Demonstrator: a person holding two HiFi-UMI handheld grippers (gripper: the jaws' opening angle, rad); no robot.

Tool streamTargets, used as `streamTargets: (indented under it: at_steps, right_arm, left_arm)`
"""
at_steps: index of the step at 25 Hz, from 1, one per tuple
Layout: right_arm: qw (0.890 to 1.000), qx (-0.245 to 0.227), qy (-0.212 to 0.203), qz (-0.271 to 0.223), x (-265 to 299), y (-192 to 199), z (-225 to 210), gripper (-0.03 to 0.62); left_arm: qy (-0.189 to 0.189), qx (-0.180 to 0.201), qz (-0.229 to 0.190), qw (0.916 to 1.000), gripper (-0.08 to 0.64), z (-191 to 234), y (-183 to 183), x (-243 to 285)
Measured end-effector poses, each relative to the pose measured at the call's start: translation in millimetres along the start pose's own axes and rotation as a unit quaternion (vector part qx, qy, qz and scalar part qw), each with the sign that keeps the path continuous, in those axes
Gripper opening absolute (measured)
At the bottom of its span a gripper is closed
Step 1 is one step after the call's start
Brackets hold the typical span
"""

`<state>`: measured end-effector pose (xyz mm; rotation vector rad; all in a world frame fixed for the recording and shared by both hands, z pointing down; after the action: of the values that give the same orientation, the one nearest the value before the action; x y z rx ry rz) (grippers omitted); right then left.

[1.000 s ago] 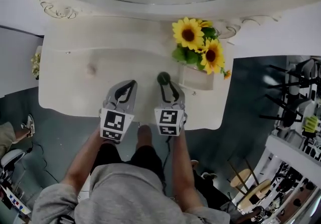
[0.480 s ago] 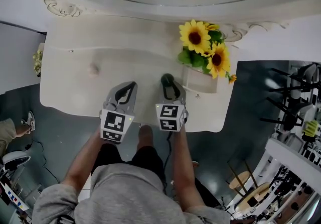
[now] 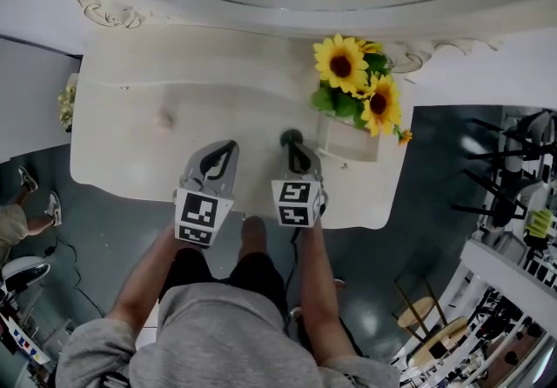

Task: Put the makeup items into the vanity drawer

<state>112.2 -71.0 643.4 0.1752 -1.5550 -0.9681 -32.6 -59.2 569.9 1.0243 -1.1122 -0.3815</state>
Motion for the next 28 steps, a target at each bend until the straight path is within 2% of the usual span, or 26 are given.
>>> streamTargets:
  at_steps: [5,16,20,28]
  right_arm:
    - [1.000,0.000,-0.002,-0.008,-8,-6,2,0.006]
    - [0.998,-0.002,0.024,-0.064,-59,-49,2,0.006]
    - [0.995,0.008,0.040,-0.091,-78,-63,-8,0.006]
    - [0.990,0.026,0.089,-0.109,-112,-70,-48,0.006]
  left_arm:
    - [-0.001,0.003,-0.006,1.0000,0.011,0,-6,-4]
    - [0.003,0.029,-0.043,0.9987,0.011,-2,-47,-26]
    - [0.009,0.035,-0.056,0.9978,0.011,-8,-65,-29]
    - [0.037,0.055,-0.079,0.9947,0.011,-31,-98,-22]
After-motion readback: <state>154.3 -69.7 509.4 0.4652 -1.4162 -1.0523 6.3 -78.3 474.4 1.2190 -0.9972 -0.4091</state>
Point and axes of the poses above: the fingertips, and each gripper's own axes: x forward along the fingers, z to its left, y out of its underside, the point moved 3 cm from there along -x, backward along the fingers, and after that the axes turned 1 degree about z, right-handed, at the moved point
